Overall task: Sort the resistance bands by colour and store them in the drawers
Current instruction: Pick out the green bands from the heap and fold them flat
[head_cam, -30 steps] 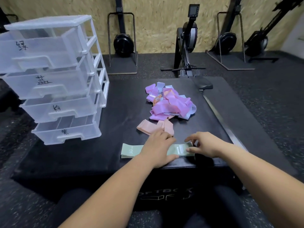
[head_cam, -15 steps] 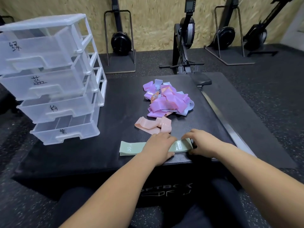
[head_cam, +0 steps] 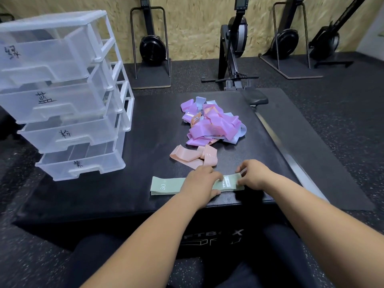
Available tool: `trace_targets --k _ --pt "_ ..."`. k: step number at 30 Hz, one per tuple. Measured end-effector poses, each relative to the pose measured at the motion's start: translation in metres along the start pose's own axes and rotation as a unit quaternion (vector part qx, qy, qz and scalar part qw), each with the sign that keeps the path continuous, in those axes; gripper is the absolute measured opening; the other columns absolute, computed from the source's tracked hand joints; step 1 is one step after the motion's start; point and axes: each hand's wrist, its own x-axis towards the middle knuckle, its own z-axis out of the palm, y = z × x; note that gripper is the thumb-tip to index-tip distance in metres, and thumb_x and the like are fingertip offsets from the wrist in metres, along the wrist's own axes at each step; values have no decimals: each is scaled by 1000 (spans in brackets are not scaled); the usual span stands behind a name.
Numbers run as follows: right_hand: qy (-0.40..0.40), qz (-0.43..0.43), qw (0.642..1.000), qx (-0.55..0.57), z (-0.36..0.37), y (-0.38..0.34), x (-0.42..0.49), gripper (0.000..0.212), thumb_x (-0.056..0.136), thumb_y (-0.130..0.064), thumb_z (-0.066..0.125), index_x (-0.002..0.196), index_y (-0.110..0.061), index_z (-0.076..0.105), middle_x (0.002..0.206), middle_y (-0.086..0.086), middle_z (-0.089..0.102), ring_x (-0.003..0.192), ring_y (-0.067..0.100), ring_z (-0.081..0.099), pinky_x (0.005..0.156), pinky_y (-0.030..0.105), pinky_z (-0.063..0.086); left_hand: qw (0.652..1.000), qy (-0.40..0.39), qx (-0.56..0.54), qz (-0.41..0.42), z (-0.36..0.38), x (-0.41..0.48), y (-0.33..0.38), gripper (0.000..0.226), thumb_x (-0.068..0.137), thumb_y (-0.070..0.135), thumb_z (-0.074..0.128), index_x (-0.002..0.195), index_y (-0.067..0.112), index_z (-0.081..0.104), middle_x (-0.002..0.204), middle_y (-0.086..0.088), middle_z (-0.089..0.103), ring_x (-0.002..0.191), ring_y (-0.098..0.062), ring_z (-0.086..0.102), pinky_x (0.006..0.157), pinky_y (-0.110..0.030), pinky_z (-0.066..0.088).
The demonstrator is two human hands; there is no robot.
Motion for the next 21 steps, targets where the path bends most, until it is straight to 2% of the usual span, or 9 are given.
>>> trace_targets --k 4,8,10,12,14,17,19,21 --pt "21 -4 998 65 1 -4 -4 31 73 -10 82 94 -22 63 86 -2 70 68 16 61 61 28 45 1000 11 -22 -10 5 0 0 44 91 43 77 131 36 59 134 5 54 125 -24 47 100 -41 41" --pt "1 -13 983 185 -8 -8 -10 33 72 2 76 100 -13 66 81 7 68 62 23 59 68 38 57 997 12 -78 -28 3 -1 -3 47 84 48 81 127 37 65 131 6 52 126 -20 41 108 -38 38" --pt "-11 -15 966 257 -16 -14 -15 33 76 8 73 105 -6 66 85 13 64 61 23 58 62 33 57 986 40 -156 -42 -4 -1 -3 37 86 44 80 121 33 70 123 6 56 120 -16 46 105 -33 40" --pt "-20 -21 949 314 -21 -25 -21 34 79 8 76 109 -2 67 88 15 64 63 21 61 62 28 58 951 70 -285 -93 -17 -2 0 20 92 34 75 111 28 73 111 6 67 99 -9 60 92 -27 47" --pt "-24 -43 933 357 -20 -38 -23 38 77 3 85 110 -5 68 91 13 65 73 20 64 70 28 61 883 73 -436 -157 -34 -2 5 11 99 27 69 108 21 71 99 -1 76 80 -10 68 80 -29 56" --pt "-7 -86 921 379 -9 -60 -28 46 73 -10 94 111 -10 69 90 10 65 77 16 64 77 32 62 791 67 -567 -217 -59 -8 5 24 105 31 62 112 8 65 101 -12 76 85 -20 73 81 -37 65" --pt "-10 -122 926 358 1 -74 -34 54 69 -19 98 114 -16 68 96 9 71 79 15 67 80 32 62 767 63 -595 -232 -73 -17 0 26 103 36 67 104 11 69 100 -6 76 92 -20 74 86 -41 66" --pt "-28 -160 924 346 10 -84 -40 58 70 -16 98 118 -18 66 104 10 74 81 13 69 78 27 61 768 58 -594 -233 -79 -27 -12 14 99 29 74 91 18 69 83 8 78 91 -17 74 90 -41 65"
